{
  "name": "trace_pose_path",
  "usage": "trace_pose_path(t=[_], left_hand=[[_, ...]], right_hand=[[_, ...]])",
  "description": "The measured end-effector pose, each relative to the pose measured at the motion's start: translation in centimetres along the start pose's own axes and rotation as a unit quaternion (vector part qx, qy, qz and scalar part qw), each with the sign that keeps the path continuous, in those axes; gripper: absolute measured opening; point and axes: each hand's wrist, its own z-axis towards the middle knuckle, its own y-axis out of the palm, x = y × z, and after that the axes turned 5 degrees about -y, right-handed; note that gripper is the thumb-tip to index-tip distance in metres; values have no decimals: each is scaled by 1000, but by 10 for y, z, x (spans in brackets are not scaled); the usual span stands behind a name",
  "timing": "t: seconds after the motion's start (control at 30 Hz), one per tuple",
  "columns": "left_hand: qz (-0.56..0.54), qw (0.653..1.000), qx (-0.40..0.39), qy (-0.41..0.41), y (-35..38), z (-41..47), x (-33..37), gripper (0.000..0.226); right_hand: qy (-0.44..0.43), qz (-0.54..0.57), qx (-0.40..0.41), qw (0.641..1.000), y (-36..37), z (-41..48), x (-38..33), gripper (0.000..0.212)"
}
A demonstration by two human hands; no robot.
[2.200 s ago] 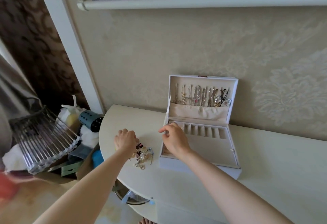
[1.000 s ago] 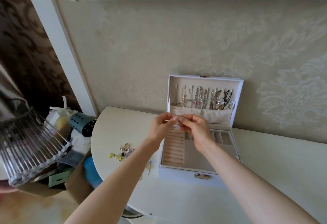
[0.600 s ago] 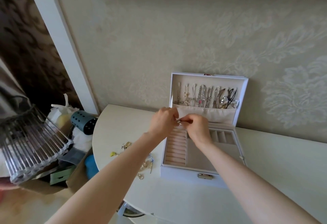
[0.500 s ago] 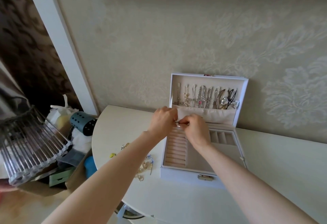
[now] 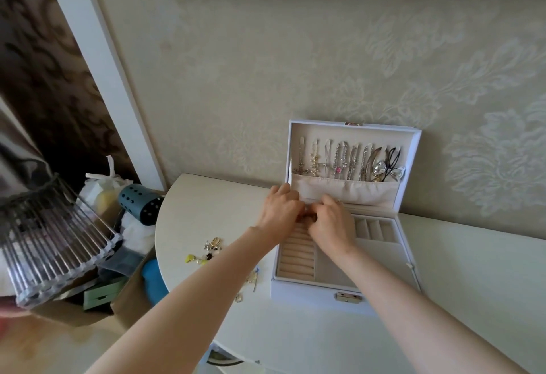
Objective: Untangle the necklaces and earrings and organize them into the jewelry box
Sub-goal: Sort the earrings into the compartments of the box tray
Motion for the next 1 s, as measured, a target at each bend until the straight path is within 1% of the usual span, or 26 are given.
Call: trace_pose_path(t=[0.07, 0.13, 0.17, 0.23, 0.3, 0.33, 0.4, 0.47, 0.5, 0.57, 0.6, 0.67, 0.77, 0.87, 1.0], left_hand=[[13, 1000, 23, -2, 4, -8, 0, 27], [-11, 999, 44, -6, 3, -20, -3, 24], [-39, 996, 69, -27, 2, -26, -6, 23], [-104, 979, 129, -122, -5, -43, -11, 24], [-142, 943, 169, -249, -15, -63, -22, 14], [-136, 927, 158, -312, -18, -73, -31, 11], [-81, 904, 82, -411, -22, -90, -52, 17], [-11, 881, -37, -471, -25, -100, -70, 30], [11, 867, -99, -487, -26, -102, -77, 34], [29, 845, -194, -497, -23, -100, -85, 40], [33, 838, -225, -496, -21, -97, -86, 41], [36, 833, -254, -490, -16, -90, -87, 39], [22, 830, -264, -490, -13, -82, -87, 34], [-42, 830, -254, -495, -11, -80, -86, 28], [-100, 845, -238, -468, -12, -83, -79, 19]], right_hand=[[-9, -37, -15, 999, -2, -3, -2, 22], [-1, -44, -8, 999, -5, -5, -4, 25], [6, -36, 4, 999, -6, -6, -5, 27], [0, -6, 51, 999, -9, -7, -12, 27], [-29, 31, 89, 995, -11, -8, -24, 23], [-48, 50, 91, 993, -13, -8, -30, 22], [-84, 84, 64, 991, -13, -9, -42, 22], [-102, 112, 34, 988, -11, -9, -50, 22], [-105, 122, 26, 987, -10, -10, -53, 21], [-104, 132, 16, 986, -9, -11, -55, 21], [-103, 131, 10, 986, -8, -12, -55, 21], [-104, 133, 1, 986, -8, -13, -54, 22], [-105, 149, -13, 983, -7, -14, -51, 22], [-109, 158, -20, 981, -6, -15, -49, 22], [-117, 149, -38, 981, -5, -16, -49, 23]])
